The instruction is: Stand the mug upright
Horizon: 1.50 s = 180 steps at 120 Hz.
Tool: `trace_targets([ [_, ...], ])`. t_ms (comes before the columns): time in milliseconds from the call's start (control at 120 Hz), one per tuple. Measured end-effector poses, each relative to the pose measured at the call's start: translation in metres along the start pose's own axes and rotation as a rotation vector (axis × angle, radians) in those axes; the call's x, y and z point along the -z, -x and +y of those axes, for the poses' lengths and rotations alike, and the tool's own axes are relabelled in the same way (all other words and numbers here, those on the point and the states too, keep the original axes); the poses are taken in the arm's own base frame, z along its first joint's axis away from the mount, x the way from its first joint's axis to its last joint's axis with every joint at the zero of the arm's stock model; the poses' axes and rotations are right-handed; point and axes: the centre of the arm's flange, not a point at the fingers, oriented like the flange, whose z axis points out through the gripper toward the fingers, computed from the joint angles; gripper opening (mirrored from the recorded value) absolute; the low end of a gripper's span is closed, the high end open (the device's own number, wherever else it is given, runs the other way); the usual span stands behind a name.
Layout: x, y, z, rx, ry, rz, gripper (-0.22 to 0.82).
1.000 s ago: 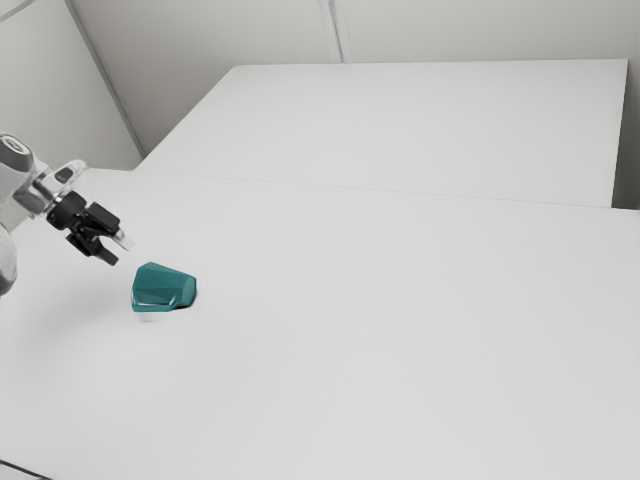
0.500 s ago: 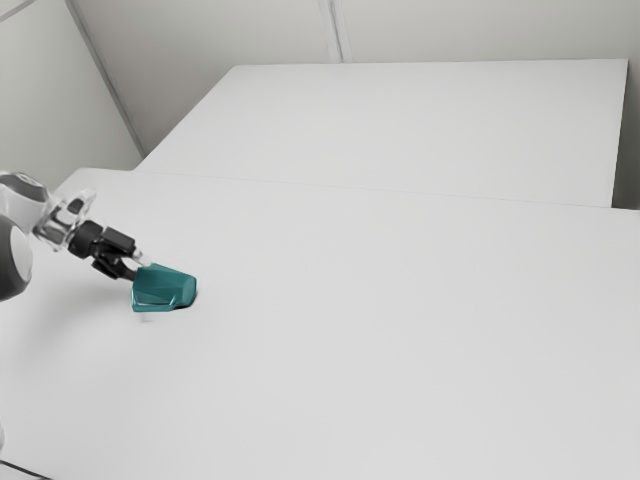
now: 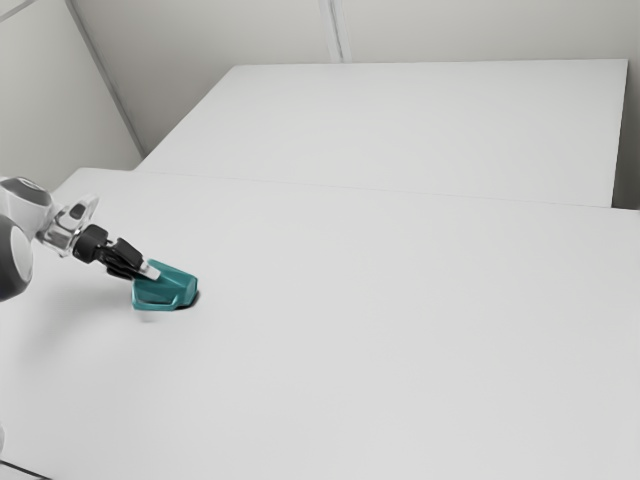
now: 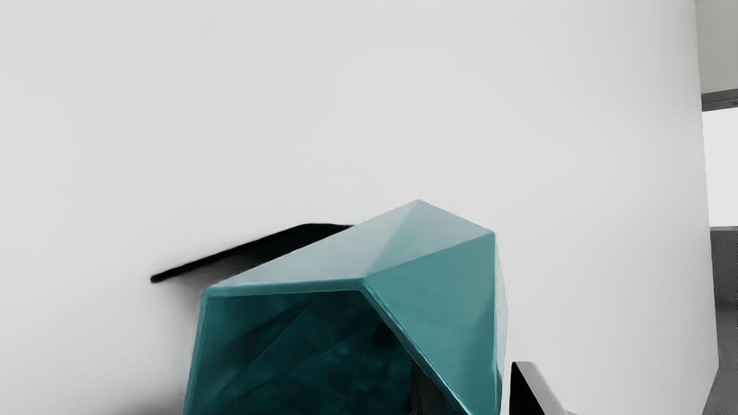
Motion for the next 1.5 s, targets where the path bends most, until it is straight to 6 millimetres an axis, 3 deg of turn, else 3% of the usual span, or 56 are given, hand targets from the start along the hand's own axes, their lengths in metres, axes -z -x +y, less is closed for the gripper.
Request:
trace_targets([
  [225,-0.002,-0.005,0.009,-0.031,0.033,0.014,-0.14],
  [308,0.006,-0.008,0.021,-0.056,0.034,0.024,-0.15],
  [475,0.016,-0.017,0.063,-0.131,0.034,0.026,-0.15],
  [642,0.011,-0.041,0.137,-0.249,-0.073,-0.072,-0.16],
  [792,-0.012,-0.062,0.194,-0.33,-0.254,-0.201,-0.17],
  [900,-0.032,-0.076,0.217,-0.356,-0.395,-0.275,-0.17],
  [1042,-0.065,-0.09,0.235,-0.367,-0.556,-0.343,-0.18],
  [1208,-0.103,-0.091,0.256,-0.355,-0.688,-0.352,-0.18],
  [1500,-0.156,-0.086,0.263,-0.242,-0.784,-0.284,-0.18],
])
